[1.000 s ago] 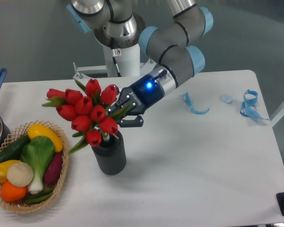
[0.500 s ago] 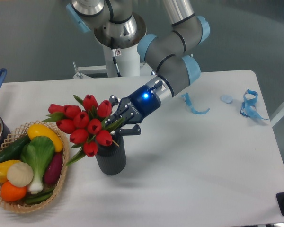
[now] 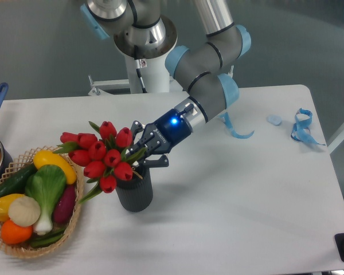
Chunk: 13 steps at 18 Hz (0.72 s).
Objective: Insert the flowers into the vase
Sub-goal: 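Lower the tulip stems down into the grey vase, then open the gripper to release the tulips in the vase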
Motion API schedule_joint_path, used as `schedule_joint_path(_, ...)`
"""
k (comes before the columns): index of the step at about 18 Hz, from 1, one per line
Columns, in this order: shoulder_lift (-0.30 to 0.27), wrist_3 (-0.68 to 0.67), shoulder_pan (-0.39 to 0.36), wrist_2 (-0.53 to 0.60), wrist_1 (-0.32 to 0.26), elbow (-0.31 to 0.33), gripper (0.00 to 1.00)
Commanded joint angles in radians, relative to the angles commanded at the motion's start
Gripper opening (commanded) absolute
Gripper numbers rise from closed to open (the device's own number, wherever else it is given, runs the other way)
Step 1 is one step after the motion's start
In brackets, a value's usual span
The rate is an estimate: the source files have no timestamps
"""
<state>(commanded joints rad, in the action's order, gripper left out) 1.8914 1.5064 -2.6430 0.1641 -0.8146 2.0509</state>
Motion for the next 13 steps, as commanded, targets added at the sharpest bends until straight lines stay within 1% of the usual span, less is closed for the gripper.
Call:
schedule_joint_path(2, 0.002, 0.000, -0.003, 0.000, 0.000, 0.000, 0.16)
schedule_joint_path(3, 0.002, 0.000, -0.003, 0.000, 0.000, -0.002, 0.20)
schedule_joint_path(4, 0.002, 0.002, -0.005, 0.000, 0.000, -0.003, 0.25)
schedule_joint_path(6, 0.003, 0.006, -0.006, 0.000, 0.000, -0.003, 0.43)
schedule_joint_path(9, 0.005, 0.018, -0.015, 0.000, 0.000, -0.003, 0.50)
schedule_joint_path(13, 0.005, 0.066, -0.026, 0.000, 0.000, 0.000, 0.71)
